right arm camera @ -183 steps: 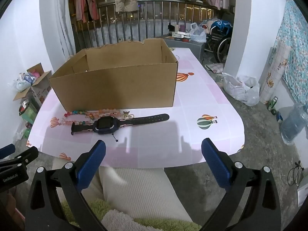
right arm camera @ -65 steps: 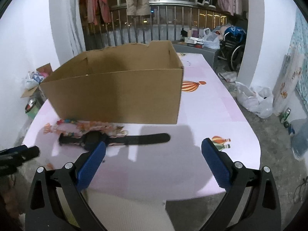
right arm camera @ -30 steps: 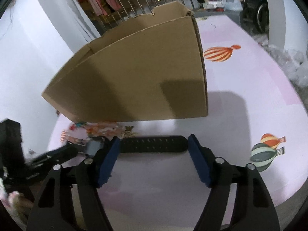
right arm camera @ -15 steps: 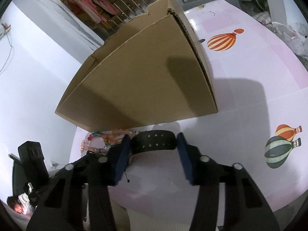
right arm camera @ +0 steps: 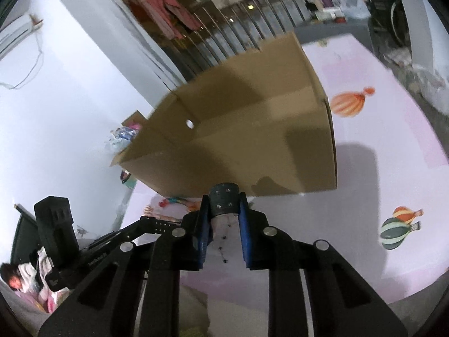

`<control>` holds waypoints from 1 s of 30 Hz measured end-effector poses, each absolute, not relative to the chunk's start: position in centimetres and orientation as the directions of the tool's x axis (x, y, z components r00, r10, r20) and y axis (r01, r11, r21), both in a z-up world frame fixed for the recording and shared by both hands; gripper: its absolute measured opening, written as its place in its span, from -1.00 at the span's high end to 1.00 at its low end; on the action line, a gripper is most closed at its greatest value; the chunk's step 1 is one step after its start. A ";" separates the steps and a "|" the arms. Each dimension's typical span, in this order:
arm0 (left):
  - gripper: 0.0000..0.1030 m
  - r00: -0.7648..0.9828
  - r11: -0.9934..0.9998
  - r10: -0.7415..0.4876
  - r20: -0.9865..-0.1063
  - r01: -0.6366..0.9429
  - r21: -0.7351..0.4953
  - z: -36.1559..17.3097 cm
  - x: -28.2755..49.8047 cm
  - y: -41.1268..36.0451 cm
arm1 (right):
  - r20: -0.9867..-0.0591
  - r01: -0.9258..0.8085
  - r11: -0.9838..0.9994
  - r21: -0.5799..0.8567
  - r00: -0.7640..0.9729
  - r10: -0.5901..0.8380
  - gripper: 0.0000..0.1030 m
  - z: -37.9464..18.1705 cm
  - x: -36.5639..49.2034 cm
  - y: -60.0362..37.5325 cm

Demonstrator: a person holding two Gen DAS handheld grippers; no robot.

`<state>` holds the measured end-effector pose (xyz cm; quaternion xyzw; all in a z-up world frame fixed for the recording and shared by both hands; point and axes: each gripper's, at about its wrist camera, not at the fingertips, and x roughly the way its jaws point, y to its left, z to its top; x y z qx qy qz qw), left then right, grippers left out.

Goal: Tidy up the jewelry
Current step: 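Carry the smartwatch into the cardboard box and open the right gripper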

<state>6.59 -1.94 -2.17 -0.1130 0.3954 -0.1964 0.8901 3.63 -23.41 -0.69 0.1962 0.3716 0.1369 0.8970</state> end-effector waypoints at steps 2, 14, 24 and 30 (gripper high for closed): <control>0.93 0.629 0.891 -0.451 -0.634 0.279 -0.357 -0.6 6.1 -1.9 | -0.592 -0.124 0.889 0.440 0.704 0.392 0.62 0.8 3.0 -23.0; 0.93 0.757 0.884 -0.465 -0.459 0.372 -0.283 11.7 11.7 -2.7 | -0.528 -0.239 0.909 0.343 0.751 0.397 0.62 8.9 10.1 -23.0; 0.93 0.617 0.948 -0.298 -0.728 0.277 -0.154 7.8 27.9 -7.7 | -0.802 -0.055 0.947 0.317 0.517 0.299 0.63 3.6 26.5 -22.7; 0.93 0.528 0.963 -0.200 -0.825 0.261 -0.066 4.4 31.2 -9.9 | -0.876 0.034 0.973 0.230 0.444 0.191 0.58 1.1 28.9 -23.2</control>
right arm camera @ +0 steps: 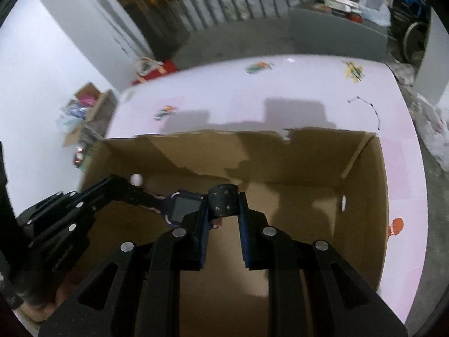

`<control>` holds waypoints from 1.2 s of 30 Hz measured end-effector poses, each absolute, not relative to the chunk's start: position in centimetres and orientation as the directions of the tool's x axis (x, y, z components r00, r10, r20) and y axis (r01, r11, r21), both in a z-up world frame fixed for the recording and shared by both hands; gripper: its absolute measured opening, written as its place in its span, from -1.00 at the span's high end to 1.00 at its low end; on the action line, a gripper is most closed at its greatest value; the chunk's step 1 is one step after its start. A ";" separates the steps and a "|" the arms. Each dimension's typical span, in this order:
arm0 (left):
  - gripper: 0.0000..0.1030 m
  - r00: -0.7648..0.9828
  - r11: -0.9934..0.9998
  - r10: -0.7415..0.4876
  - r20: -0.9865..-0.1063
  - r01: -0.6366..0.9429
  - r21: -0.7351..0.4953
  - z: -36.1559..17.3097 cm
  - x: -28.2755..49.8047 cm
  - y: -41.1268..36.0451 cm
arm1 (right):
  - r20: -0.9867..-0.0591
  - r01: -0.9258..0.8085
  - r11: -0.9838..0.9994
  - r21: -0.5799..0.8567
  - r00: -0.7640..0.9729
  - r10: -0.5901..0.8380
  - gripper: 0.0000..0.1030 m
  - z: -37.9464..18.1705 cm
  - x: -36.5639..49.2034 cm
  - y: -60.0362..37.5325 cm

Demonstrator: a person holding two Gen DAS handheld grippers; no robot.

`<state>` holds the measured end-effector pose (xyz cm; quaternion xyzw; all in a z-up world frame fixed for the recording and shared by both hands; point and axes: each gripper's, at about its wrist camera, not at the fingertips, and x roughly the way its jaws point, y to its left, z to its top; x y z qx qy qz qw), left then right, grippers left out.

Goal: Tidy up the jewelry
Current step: 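Carry the smartwatch into the cardboard box and open the right gripper, then move the left gripper toward the multicoloured bead strand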

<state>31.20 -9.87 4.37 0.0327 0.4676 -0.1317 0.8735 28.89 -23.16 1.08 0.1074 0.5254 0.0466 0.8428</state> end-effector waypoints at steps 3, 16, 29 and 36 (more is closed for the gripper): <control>0.91 0.468 0.968 -0.185 -0.864 0.240 -0.077 2.7 32.2 -9.9 | -0.896 0.074 0.979 0.188 0.421 0.140 0.36 0.4 28.5 -23.8; -0.38 0.657 0.962 -0.231 -0.718 0.263 -0.070 9.5 25.9 -8.9 | -0.808 0.033 0.989 0.141 0.582 0.096 -0.21 6.9 22.2 -23.3; -0.70 0.807 0.971 -0.230 -0.544 0.226 -0.075 12.8 13.1 -5.0 | -0.601 -0.043 0.998 0.039 0.797 0.058 -0.59 11.5 9.1 -19.2; -0.79 0.736 0.966 -0.256 -0.627 0.217 -0.139 7.4 8.3 -3.3 | -0.604 -0.051 0.999 0.017 0.795 0.051 -0.71 9.0 5.2 -17.6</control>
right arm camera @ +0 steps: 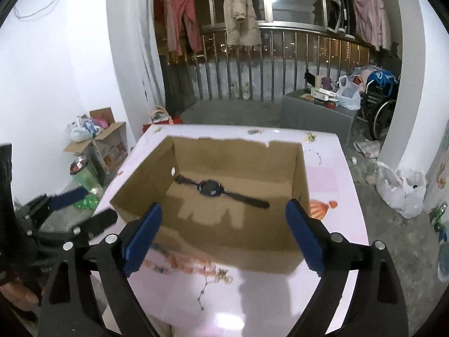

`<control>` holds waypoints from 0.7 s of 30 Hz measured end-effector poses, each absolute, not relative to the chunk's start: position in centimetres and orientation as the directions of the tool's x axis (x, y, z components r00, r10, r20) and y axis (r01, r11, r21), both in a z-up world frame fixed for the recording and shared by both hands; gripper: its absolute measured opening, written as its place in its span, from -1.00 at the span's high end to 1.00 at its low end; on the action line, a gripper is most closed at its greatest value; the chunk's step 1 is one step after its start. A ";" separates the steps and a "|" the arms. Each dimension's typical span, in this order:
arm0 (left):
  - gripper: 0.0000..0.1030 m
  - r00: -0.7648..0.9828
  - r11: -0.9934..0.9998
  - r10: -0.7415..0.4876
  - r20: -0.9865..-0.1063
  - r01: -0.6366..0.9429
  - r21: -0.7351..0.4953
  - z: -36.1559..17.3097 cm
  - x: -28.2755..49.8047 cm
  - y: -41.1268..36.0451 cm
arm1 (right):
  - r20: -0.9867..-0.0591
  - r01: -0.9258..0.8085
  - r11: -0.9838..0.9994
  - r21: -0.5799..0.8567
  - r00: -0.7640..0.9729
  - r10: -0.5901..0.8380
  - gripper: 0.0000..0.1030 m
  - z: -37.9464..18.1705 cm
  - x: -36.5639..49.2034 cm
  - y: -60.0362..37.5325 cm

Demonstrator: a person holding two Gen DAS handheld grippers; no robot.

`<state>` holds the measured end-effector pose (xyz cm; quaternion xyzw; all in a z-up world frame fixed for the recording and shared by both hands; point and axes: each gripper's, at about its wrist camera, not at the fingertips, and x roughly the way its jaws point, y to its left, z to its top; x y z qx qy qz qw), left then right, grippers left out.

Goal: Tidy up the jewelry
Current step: 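Move the left gripper toward the multicoloured bead strand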

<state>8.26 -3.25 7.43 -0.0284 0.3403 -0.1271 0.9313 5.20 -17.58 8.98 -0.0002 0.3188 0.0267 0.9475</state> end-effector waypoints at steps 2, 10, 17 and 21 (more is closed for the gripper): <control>-0.79 0.714 0.964 -0.265 -0.648 0.193 -0.181 5.9 7.6 -2.3 | -0.614 -0.045 0.999 0.012 0.788 0.042 -0.71 8.2 4.6 -17.4; -0.84 0.709 0.961 -0.255 -0.658 0.107 -0.256 3.6 7.1 0.9 | -0.653 0.004 0.999 -0.035 0.757 -0.026 -0.85 5.5 3.7 -16.8; -0.84 0.702 0.945 -0.292 -0.649 0.106 -0.311 3.3 7.5 1.5 | -0.663 0.025 0.998 -0.064 0.746 -0.061 -0.87 4.6 3.7 -16.3; -0.84 0.719 0.945 -0.301 -0.626 0.138 -0.296 3.6 7.2 1.3 | -0.657 0.004 0.997 -0.081 0.752 -0.057 -0.87 4.6 3.9 -15.8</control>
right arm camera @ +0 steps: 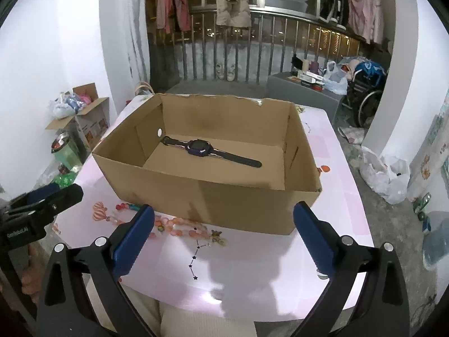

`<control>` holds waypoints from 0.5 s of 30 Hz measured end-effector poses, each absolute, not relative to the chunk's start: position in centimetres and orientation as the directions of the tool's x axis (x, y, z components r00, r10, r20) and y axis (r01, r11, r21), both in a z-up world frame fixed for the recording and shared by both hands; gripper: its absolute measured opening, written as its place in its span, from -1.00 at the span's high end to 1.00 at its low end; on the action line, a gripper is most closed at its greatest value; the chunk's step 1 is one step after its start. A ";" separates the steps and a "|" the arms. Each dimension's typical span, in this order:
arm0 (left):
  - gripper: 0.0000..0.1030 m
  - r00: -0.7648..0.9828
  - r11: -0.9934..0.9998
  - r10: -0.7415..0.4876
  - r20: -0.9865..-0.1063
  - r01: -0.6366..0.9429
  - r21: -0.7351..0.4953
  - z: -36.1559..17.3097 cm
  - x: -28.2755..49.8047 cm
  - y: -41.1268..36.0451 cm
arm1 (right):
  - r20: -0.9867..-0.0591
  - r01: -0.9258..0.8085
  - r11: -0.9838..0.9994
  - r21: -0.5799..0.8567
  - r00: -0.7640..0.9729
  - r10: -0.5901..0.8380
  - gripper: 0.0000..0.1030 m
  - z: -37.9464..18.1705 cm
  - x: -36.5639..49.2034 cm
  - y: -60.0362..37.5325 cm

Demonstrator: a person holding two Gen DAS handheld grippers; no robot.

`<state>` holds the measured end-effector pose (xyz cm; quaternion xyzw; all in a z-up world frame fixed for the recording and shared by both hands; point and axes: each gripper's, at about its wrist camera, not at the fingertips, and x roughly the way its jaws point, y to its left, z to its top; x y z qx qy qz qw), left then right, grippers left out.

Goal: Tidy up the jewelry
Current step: 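Move the left gripper toward the multicoloured bead strand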

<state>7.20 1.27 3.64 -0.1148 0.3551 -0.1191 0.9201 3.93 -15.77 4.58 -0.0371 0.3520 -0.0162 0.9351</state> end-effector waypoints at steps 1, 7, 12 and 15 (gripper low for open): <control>-0.84 0.719 0.942 -0.314 -0.620 0.151 -0.301 3.7 7.2 1.2 | -0.653 0.000 0.997 -0.082 0.755 -0.054 -0.87 4.5 3.9 -15.6; -0.84 0.706 0.925 -0.367 -0.606 0.208 -0.317 3.0 7.4 0.7 | -0.655 -0.044 0.998 -0.049 0.755 0.001 -0.87 4.2 3.9 -15.2; -0.84 0.707 0.919 -0.383 -0.594 0.226 -0.322 2.3 7.7 0.8 | -0.657 -0.081 0.992 -0.095 0.754 -0.002 -0.87 3.6 4.1 -14.6; -0.84 0.714 0.926 -0.368 -0.596 0.228 -0.300 1.6 7.7 0.8 | -0.641 -0.070 0.991 -0.110 0.768 -0.017 -0.87 3.4 3.9 -14.6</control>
